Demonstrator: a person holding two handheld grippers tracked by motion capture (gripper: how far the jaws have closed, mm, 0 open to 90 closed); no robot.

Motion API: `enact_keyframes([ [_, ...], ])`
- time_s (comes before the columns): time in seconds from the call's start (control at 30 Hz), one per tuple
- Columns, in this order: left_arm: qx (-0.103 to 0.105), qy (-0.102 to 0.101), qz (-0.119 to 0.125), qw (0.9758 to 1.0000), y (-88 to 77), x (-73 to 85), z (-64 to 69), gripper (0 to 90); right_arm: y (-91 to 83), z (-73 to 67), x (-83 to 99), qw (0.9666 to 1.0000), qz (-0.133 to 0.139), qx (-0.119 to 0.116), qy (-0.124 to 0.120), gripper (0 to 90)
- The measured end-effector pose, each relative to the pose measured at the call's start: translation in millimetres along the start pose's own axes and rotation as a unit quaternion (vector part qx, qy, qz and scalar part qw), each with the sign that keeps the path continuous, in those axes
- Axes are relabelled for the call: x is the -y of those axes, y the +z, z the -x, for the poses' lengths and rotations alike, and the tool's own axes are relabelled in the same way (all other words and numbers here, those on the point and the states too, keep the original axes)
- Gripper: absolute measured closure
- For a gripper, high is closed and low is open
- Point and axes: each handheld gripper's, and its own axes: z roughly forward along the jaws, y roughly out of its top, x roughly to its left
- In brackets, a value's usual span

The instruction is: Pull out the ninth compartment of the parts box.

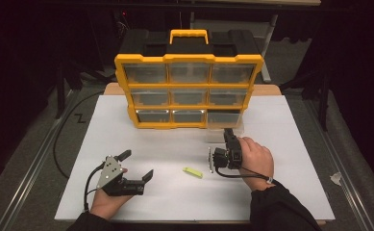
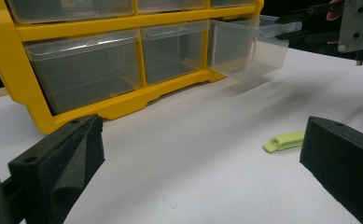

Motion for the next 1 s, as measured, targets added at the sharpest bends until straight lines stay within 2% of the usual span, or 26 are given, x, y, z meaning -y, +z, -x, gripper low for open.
enact_keyframes([
  [0.3, 0.001, -0.001, 0.001, 1.0, 0.0, -0.1, 0.1, 0.2, -1.7, -0.4, -0.4, 1.0, -0.002, -0.005, -0.003, 77.9],
  [0.77, 0.002, 0.0, 0.0, 1.0, 0.4, 0.1, 0.4, 0.2, -4.0, -2.4, 0.9, 1.0, 0.003, 0.0, 0.0, 77.3],
  [1.0, 0.003, -0.001, -0.001, 1.0, 0.0, 0.3, 0.2, 0.2, -3.7, 0.2, 5.9, 0.9996, 0.0, -0.026, 0.011, 65.2],
])
